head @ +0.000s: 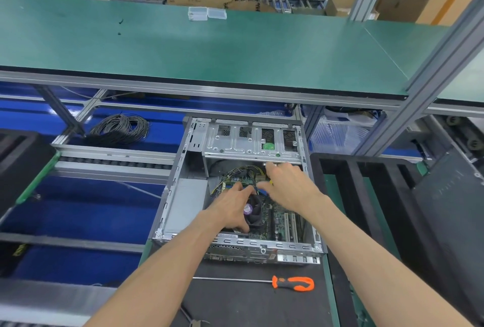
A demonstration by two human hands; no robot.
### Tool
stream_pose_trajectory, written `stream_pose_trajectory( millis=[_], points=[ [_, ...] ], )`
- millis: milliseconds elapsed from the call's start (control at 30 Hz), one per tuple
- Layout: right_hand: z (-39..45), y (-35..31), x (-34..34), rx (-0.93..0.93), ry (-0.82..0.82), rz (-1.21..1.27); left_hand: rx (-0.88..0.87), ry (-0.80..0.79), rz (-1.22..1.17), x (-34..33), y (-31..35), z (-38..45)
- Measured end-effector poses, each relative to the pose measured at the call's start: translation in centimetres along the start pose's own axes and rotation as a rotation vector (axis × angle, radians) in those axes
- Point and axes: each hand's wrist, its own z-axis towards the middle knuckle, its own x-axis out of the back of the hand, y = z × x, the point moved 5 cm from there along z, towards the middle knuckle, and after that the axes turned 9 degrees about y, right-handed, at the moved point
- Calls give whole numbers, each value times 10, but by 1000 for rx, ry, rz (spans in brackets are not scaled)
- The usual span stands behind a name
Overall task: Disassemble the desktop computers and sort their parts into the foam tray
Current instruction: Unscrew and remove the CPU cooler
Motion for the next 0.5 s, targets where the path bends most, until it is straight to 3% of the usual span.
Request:
stream_pose_trajectory(
  millis=[67,267,433,500],
  points=[
    [2,3,0,-21,-22,-18,4,-6,-3,1,0,0],
    [-2,-14,-1,239,-125,61,17,-12,-40,3,2,-2],
    [4,-2,-1,3,-9,-22,15,-10,-50,5,3,-3],
    [6,-5,-3,18,-17,-29,20,-9,-54,6,3,-3]
  ],
)
